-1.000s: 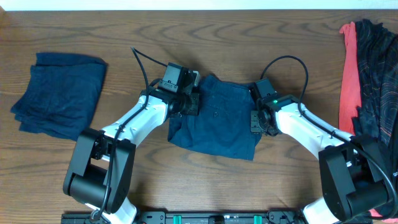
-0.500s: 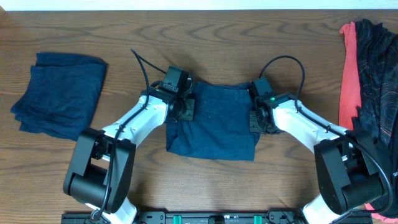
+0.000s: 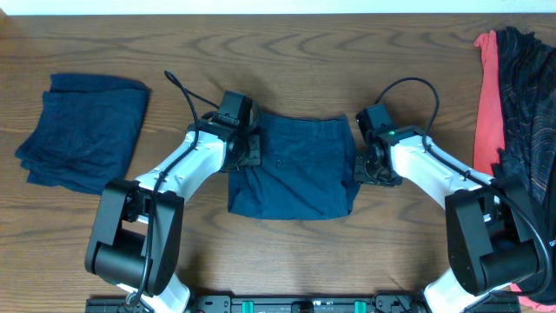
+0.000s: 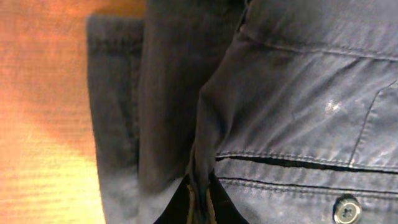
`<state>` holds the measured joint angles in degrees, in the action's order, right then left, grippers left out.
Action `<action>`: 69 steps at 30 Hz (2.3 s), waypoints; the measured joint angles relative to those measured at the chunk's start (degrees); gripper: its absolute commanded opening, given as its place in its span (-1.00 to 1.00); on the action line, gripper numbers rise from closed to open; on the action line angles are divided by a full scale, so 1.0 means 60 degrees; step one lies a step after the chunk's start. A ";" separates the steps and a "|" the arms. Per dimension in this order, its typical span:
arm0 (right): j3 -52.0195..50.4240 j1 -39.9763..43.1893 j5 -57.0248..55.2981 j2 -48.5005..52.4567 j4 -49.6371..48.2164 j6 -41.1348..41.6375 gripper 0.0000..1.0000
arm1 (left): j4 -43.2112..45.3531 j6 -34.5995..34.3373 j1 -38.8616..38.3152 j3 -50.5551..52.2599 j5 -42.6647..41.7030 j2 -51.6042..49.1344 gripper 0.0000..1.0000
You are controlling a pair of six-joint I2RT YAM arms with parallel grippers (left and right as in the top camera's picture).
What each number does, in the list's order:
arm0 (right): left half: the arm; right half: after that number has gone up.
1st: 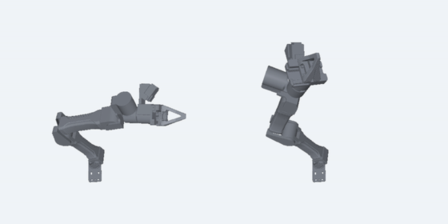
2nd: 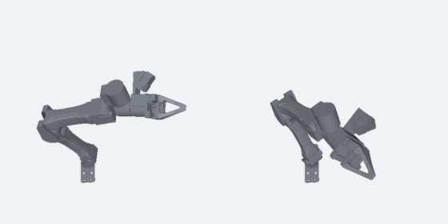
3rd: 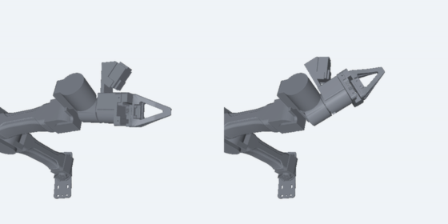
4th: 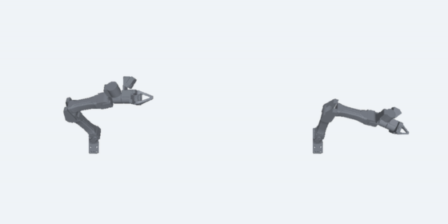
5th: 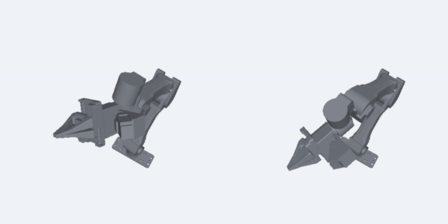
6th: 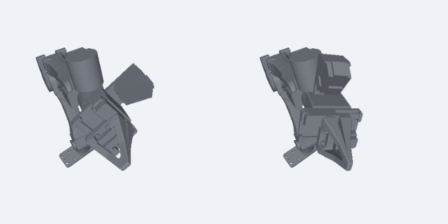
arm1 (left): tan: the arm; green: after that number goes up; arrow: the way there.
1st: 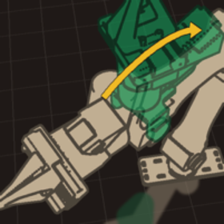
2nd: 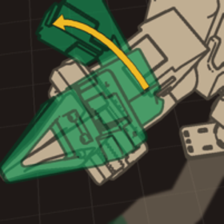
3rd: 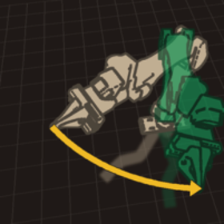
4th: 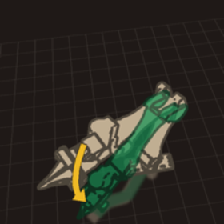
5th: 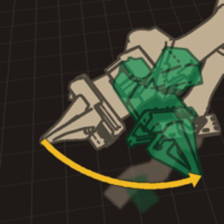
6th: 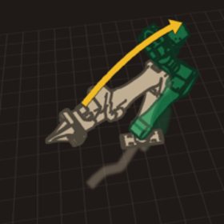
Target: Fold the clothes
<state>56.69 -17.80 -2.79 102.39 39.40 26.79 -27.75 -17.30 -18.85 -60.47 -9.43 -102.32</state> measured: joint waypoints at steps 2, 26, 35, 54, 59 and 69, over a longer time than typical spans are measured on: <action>0.0000 0.0018 0.0015 0.0007 -0.0004 0.0004 -0.21 | -0.0200 -0.0102 0.0000 0.0000 0.0015 0.0000 -0.88; -0.0011 0.0131 0.0022 0.0007 -0.0171 -0.0117 0.01 | -0.0805 -0.0098 0.0470 -0.0076 0.0579 0.1916 0.84; -0.0011 0.0146 0.0022 0.0007 -0.0189 -0.0117 0.02 | -0.0248 -0.0109 0.0492 -0.0076 0.0040 0.0554 0.86; -0.0011 0.0149 -0.0047 0.0015 -0.0291 -0.0102 0.43 | 0.0954 0.0197 0.0503 -0.0124 -0.2648 -0.0659 -0.88; 0.0062 0.0255 -0.0025 0.0004 -0.0113 -0.0178 0.45 | 0.0936 0.0772 0.0645 -0.0124 -0.2601 -0.0222 -0.88; 0.0608 0.0466 -0.0153 -0.1749 0.0703 -0.0484 0.48 | 0.1122 0.1683 0.3078 -0.0124 -0.0831 0.2721 -0.88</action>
<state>60.34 -15.00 -3.70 91.90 43.62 23.88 -21.02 -7.20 -0.38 -61.21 -14.41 -86.00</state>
